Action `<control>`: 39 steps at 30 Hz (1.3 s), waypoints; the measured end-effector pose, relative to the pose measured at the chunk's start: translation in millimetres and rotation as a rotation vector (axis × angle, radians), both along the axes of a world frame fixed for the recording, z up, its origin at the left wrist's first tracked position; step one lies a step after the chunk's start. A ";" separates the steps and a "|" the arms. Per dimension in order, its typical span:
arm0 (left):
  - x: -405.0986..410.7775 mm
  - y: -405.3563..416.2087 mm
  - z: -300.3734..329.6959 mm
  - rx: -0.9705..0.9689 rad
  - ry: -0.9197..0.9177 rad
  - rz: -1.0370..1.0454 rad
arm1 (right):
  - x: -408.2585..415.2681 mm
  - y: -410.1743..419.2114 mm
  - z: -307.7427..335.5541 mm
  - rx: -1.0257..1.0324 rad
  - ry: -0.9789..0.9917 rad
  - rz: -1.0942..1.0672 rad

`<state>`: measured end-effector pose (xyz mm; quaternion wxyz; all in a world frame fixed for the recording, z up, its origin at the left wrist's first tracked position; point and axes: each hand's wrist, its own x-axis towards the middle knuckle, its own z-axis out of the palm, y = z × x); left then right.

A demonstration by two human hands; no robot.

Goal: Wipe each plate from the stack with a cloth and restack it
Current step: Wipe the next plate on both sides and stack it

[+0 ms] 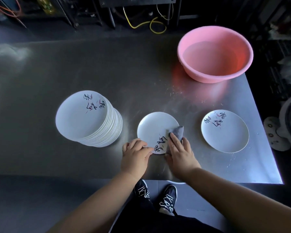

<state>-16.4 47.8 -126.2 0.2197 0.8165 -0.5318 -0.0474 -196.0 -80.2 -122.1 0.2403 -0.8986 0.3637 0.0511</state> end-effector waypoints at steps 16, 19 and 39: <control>39.7 -10.5 32.6 0.198 0.123 -0.176 | 10.2 -36.6 68.6 0.097 -0.049 -0.326; 48.6 -23.2 57.6 0.303 0.188 -0.073 | 26.1 -63.9 87.9 0.097 0.193 -0.409; 57.5 -70.1 106.1 0.408 0.919 0.296 | 50.5 -81.4 113.8 0.352 0.036 -0.527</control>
